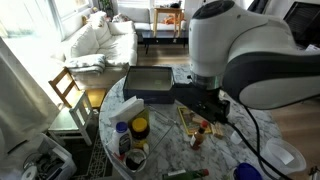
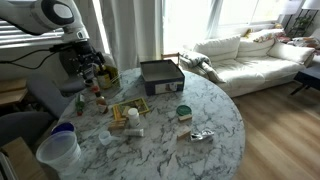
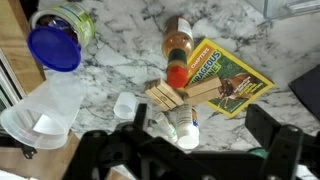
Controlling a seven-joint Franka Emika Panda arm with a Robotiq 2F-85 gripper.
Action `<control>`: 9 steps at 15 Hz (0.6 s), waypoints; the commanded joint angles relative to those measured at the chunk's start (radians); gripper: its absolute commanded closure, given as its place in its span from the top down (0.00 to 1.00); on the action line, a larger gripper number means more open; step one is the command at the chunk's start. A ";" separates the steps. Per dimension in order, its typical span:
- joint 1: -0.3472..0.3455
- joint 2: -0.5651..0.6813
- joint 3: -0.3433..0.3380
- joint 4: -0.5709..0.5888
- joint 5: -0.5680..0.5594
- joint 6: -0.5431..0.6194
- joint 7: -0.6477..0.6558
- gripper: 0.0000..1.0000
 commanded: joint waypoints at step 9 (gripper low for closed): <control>0.002 -0.174 0.038 -0.276 0.644 0.140 -0.201 1.00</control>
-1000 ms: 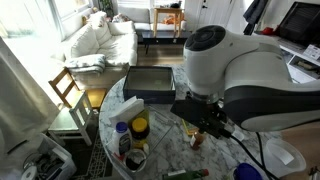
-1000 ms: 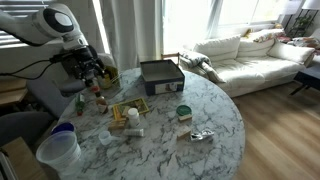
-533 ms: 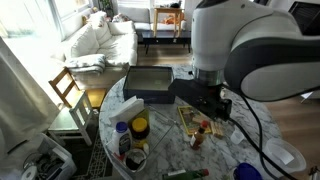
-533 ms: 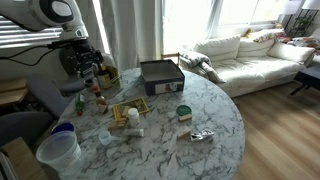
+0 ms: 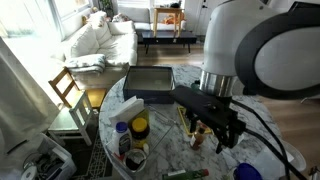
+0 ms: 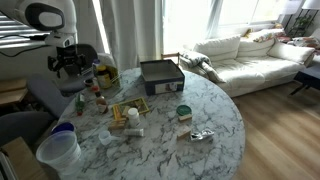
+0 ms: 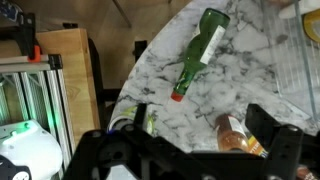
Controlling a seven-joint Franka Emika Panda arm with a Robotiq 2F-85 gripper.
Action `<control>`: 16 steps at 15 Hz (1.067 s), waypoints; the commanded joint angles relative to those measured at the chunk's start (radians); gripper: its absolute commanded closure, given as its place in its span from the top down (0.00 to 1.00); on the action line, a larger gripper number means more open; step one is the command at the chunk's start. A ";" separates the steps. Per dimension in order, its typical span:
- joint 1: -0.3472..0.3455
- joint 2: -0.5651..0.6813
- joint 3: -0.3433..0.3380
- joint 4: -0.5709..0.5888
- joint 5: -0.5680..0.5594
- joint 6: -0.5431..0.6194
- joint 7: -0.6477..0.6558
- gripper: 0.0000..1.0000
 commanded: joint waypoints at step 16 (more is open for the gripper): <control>0.002 -0.042 0.007 -0.331 0.332 0.345 -0.175 1.00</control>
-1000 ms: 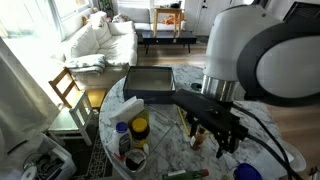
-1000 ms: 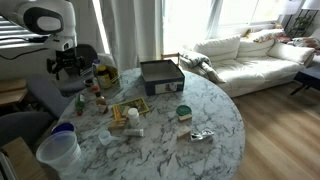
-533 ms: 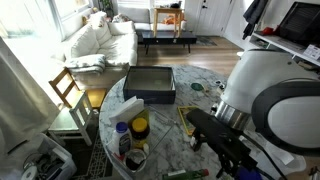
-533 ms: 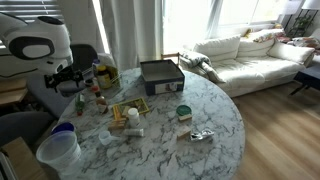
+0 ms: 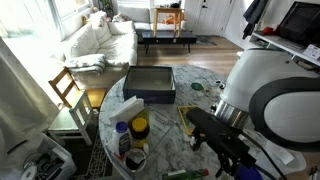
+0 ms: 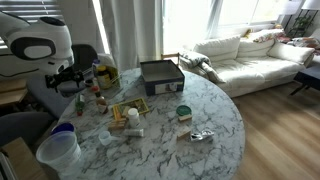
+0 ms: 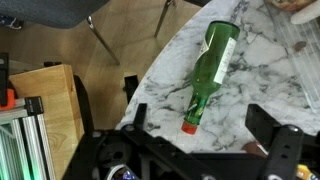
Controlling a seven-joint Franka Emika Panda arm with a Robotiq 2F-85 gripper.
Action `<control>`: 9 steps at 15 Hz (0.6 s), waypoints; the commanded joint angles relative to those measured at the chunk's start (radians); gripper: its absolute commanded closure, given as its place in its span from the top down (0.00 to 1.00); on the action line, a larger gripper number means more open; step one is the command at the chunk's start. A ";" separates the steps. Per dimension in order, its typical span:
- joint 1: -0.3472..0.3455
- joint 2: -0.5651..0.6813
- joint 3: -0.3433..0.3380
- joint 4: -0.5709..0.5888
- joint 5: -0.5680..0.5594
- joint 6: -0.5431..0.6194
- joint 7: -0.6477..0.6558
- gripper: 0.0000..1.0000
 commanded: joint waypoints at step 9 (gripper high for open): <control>-0.007 0.116 0.004 -0.137 0.122 0.195 -0.063 0.93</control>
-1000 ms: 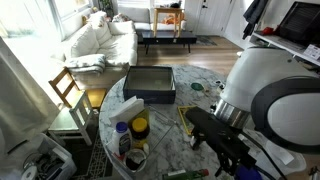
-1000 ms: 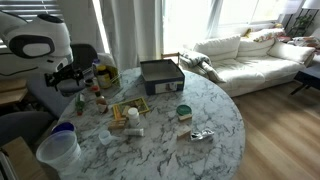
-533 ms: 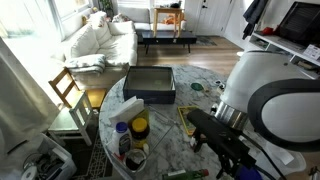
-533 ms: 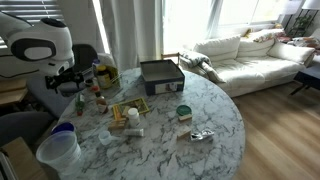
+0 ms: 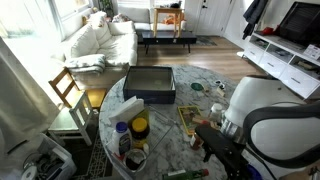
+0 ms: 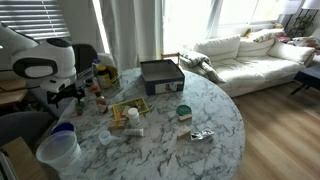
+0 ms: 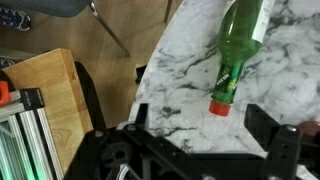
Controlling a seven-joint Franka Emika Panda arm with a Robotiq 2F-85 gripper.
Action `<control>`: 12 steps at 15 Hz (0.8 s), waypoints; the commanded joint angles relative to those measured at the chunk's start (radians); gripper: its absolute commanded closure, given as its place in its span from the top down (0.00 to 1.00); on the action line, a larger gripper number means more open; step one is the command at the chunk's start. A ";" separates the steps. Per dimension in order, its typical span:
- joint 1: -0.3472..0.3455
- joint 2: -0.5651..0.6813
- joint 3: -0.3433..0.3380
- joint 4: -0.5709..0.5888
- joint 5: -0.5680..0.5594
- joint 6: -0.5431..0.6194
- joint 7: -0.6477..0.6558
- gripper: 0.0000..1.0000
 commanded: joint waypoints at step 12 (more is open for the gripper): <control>0.036 0.204 0.050 0.005 0.181 0.314 -0.109 1.00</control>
